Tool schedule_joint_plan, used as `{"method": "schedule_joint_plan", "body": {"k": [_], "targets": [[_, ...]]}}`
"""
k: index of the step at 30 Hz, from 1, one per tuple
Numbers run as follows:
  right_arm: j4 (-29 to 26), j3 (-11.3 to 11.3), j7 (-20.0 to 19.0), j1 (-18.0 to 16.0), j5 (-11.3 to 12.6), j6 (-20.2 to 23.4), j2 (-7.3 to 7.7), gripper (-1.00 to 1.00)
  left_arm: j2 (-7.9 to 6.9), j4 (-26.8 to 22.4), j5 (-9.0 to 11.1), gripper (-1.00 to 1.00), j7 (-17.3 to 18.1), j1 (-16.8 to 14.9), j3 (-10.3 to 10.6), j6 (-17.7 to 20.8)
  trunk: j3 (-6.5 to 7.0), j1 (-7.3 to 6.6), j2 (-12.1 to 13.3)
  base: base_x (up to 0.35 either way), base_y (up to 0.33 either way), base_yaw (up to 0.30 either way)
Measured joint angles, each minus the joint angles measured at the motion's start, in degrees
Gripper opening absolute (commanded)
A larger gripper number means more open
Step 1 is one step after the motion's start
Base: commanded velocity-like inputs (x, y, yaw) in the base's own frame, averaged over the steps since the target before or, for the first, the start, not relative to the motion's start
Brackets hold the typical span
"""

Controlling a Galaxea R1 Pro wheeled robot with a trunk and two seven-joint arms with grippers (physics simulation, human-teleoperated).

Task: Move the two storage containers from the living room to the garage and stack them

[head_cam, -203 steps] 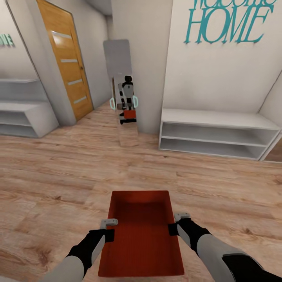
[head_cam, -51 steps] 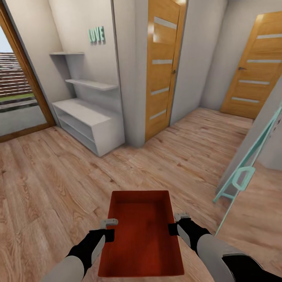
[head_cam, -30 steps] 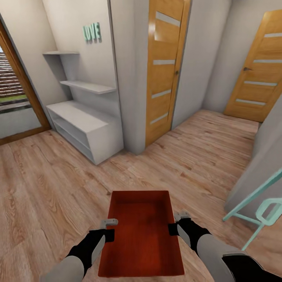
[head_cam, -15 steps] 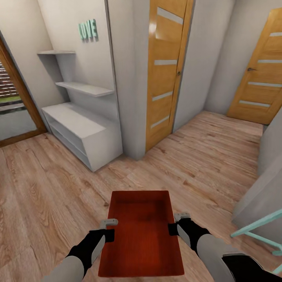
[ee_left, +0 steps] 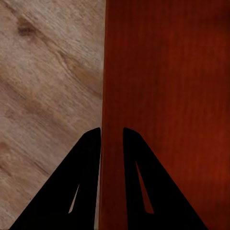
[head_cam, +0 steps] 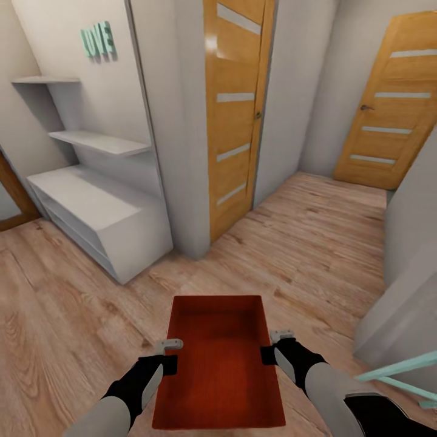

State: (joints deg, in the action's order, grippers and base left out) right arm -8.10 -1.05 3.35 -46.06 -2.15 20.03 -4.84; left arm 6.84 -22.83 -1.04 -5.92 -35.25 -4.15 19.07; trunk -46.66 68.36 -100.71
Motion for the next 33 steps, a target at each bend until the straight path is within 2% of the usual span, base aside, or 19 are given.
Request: {"method": "schedule_joint_plan", "body": {"k": [33], "targets": [[0.0,0.0,0.0,0.0,0.0,0.0,-0.03,-1.00,-0.03,0.0,0.0,-1.00,0.0,0.0,0.0,0.0,0.83,0.00,0.0,0.348,0.000,-0.257]]}}
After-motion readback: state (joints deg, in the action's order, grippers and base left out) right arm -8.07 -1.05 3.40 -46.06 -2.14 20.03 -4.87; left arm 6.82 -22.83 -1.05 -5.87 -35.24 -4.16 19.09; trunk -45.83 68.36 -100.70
